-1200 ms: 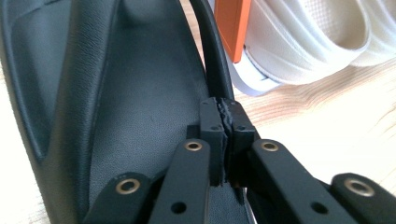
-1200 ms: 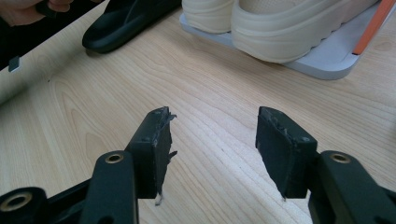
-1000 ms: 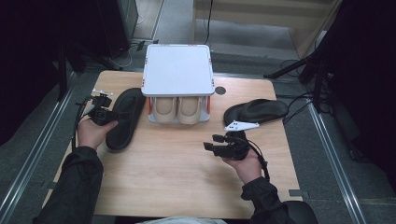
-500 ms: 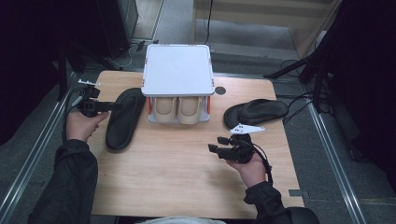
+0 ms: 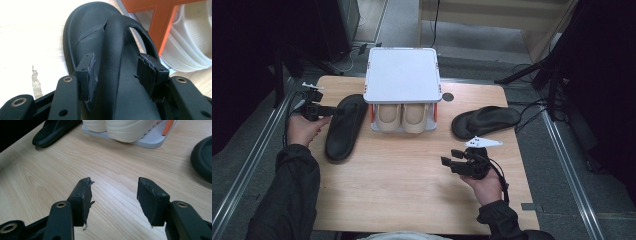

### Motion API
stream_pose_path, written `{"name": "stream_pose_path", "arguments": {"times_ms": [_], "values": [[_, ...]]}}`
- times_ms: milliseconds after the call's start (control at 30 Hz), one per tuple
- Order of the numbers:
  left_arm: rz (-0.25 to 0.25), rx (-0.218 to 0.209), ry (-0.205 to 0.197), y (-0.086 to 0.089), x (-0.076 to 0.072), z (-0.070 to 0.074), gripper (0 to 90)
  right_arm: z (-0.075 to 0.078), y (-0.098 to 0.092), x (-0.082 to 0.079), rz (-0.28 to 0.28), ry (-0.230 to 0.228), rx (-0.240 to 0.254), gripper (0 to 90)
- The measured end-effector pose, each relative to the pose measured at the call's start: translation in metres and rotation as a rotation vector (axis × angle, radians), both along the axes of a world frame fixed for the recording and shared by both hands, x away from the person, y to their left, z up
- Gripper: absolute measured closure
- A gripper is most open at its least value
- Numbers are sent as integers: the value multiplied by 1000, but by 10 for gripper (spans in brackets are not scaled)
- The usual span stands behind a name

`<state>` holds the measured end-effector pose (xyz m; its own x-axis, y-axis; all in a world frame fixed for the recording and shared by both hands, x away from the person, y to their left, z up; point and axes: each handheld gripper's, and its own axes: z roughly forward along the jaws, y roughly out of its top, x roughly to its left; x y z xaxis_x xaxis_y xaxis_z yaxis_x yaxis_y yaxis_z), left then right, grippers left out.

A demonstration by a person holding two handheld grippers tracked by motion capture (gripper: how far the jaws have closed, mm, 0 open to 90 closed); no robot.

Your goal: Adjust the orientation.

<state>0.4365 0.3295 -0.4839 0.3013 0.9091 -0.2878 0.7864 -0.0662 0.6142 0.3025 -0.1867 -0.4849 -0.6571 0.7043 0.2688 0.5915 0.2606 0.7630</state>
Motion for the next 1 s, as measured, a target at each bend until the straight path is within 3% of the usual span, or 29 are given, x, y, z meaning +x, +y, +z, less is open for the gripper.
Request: {"name": "stream_pose_path", "arguments": {"times_ms": [200,367,567,1000], "values": [[-1,9,11,-3,7,-12,499,0,-5,-4,-21,2,-1,457],[-5,18,34,-4,12,-21,573,-1,-8,-6,-35,1,-2,457],[-19,36,41,-7,12,-22,671,-1,-8,-5,-33,0,-3,456],[-12,35,49,-7,11,-19,701,-1,-8,-5,-35,-1,0,456]]}}
